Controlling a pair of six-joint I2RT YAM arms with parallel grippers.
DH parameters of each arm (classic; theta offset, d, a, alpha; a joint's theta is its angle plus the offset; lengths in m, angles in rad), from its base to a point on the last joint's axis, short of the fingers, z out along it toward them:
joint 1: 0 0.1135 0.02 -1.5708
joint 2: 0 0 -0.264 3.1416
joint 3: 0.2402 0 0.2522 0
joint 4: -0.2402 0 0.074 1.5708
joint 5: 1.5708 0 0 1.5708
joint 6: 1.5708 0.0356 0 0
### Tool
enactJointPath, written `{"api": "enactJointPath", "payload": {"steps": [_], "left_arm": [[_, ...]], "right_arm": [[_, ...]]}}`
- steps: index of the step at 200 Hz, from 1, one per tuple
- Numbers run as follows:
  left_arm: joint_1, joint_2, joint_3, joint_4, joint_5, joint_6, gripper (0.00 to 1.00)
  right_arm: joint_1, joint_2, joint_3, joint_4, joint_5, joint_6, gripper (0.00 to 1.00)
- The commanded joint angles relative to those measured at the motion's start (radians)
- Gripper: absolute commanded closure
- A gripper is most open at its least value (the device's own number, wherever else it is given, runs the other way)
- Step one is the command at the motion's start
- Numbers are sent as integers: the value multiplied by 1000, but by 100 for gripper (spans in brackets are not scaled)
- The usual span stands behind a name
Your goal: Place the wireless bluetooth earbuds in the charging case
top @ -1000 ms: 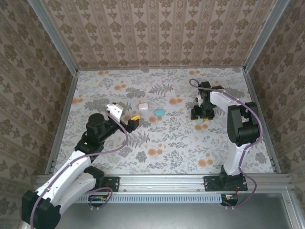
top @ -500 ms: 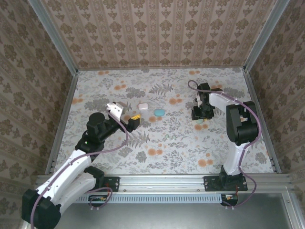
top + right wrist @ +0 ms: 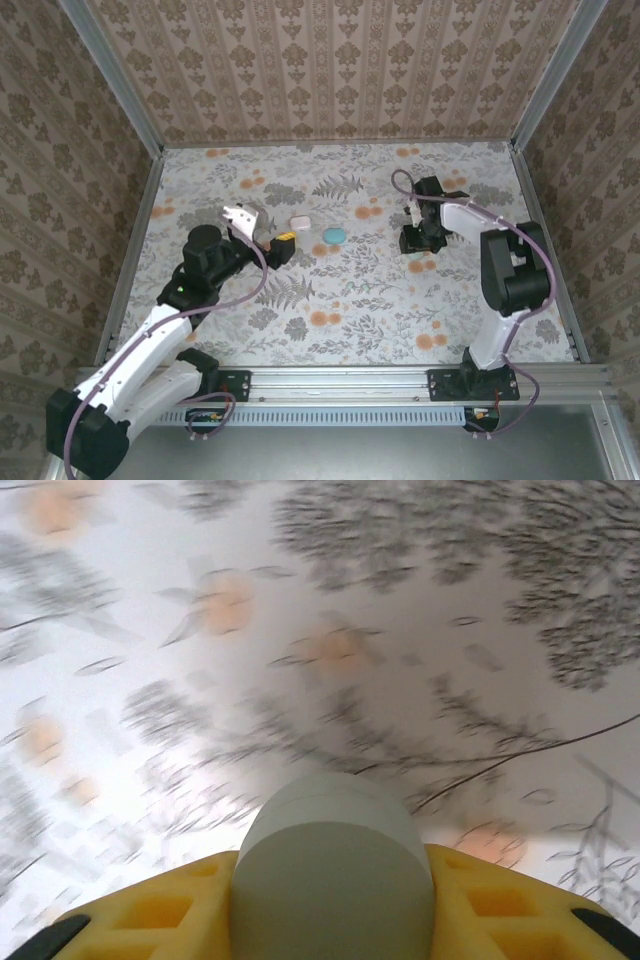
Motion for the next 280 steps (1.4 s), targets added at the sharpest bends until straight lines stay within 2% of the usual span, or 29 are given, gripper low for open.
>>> {"api": "enactJointPath", "payload": {"steps": [1, 44, 67, 89, 145, 173, 248, 261, 280], "left_arm": [[18, 64, 90, -74, 34, -122, 8], [15, 254, 233, -38, 204, -436, 12], [-21, 330, 292, -6, 254, -521, 12], [-69, 378, 343, 8, 280, -526, 12], [-172, 467, 446, -43, 301, -479, 12], [-195, 504, 476, -69, 292, -461, 16], [-218, 572, 529, -105, 302, -432, 32], [-220, 580, 538, -114, 303, -426, 39], [-220, 582, 546, -115, 304, -427, 56]], "right_arm": [[84, -200, -50, 161, -125, -130, 58], [225, -468, -177, 427, -203, -352, 60], [270, -556, -232, 545, -250, -453, 61], [307, -603, -260, 611, -257, -513, 61], [340, -618, -235, 616, -249, -537, 61], [343, -609, -233, 628, -250, -529, 61], [343, -606, -240, 666, -259, -495, 60], [343, -606, -239, 670, -263, -493, 60], [343, -610, -239, 675, -272, -493, 59]]}}
